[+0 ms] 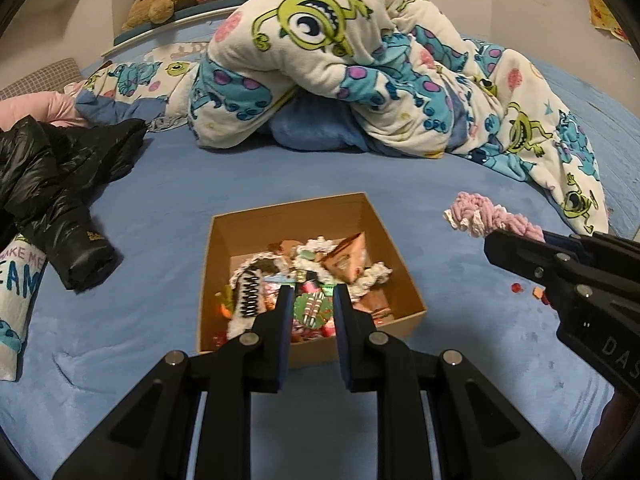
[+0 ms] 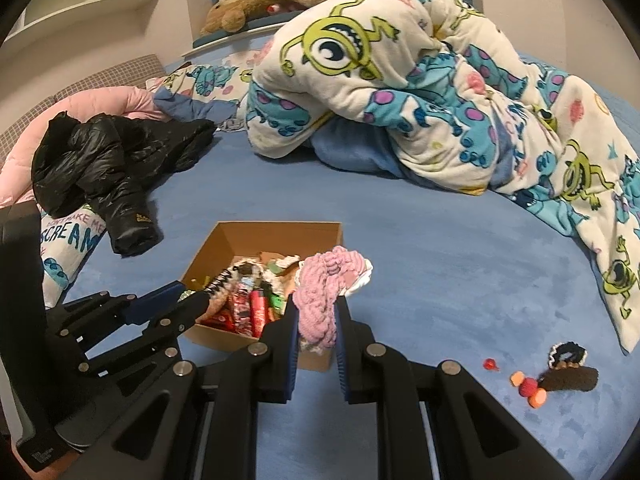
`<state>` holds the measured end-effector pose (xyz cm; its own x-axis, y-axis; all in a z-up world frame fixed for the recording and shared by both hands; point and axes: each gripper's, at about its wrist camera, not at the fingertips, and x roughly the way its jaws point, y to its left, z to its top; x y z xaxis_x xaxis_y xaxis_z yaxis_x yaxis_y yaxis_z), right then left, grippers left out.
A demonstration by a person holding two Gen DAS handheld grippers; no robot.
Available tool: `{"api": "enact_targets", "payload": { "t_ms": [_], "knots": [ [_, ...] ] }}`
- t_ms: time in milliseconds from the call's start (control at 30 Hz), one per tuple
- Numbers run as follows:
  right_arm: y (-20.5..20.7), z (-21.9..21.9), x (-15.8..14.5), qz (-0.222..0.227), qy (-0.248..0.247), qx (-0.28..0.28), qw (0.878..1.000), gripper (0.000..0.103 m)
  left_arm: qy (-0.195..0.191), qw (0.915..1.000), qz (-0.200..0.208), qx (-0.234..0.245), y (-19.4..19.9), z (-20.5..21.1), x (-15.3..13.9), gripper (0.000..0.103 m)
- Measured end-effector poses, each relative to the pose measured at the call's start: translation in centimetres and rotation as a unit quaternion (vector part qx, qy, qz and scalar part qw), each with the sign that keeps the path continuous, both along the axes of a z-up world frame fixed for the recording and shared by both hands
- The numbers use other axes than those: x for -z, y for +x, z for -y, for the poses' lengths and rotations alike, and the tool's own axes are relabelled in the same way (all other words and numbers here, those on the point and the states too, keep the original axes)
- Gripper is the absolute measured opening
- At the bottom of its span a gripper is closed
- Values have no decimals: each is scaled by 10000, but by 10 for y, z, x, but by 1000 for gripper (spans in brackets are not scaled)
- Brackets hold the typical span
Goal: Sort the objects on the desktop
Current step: 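Open the left tool to drop the green trinket while the right tool releases the scrunchie into the box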
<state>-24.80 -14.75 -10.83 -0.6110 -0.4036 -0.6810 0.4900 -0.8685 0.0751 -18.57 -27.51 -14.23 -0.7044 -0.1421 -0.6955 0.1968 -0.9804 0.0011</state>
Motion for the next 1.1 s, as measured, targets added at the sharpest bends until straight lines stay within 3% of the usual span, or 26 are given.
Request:
{"api": "enact_targets", "payload": {
  "t_ms": [433,1100],
  "knots": [
    [-1,37,9,33,128,-169,9998,16,-33,9997,24,-245,-9,38,14,20],
    [-13,60,28,122,329,-232,9991,15,-6,9993,102,-363,-26,65,35,21]
  ]
}}
